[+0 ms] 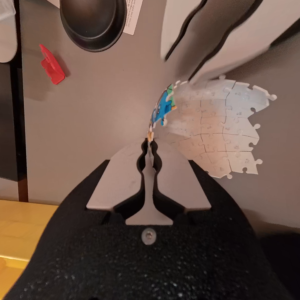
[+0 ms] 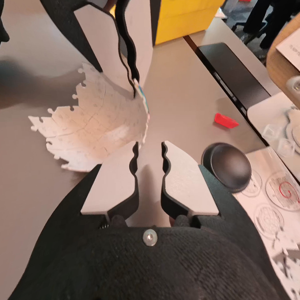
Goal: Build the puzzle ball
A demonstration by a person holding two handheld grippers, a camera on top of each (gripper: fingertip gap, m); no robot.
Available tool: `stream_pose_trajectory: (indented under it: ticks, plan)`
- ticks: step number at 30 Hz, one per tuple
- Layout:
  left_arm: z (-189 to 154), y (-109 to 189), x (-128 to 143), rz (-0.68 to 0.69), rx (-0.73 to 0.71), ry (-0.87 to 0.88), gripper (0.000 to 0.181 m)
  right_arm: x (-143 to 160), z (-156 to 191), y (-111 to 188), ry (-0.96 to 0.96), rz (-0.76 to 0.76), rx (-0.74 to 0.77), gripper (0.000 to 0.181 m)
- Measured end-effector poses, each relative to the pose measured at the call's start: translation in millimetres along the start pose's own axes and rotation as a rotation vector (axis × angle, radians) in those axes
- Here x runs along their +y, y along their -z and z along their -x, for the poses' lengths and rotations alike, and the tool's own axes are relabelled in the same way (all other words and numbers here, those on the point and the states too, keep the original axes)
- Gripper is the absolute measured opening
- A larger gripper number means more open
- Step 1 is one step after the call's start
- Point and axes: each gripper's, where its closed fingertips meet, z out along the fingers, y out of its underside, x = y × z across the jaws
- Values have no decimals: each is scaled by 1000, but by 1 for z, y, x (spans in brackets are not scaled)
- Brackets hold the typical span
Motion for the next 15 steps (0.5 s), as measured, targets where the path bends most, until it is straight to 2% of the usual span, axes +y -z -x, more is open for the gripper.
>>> stream_pose_trajectory:
  ticks: [2, 6, 9, 15]
  plan:
    - [0, 0, 2, 7, 2, 4, 3, 12, -3, 18, -18, 51, -6, 25]
    - [0, 0, 4, 10, 8, 11, 4, 49, 19, 60, -42, 198, -124, 24]
    - [0, 1, 6, 16, 7, 10, 4, 80, 37, 89, -45, 255, -138, 32]
    - [2, 0, 9, 34, -6, 11, 5, 123, 77, 116, -71, 352, -172, 40]
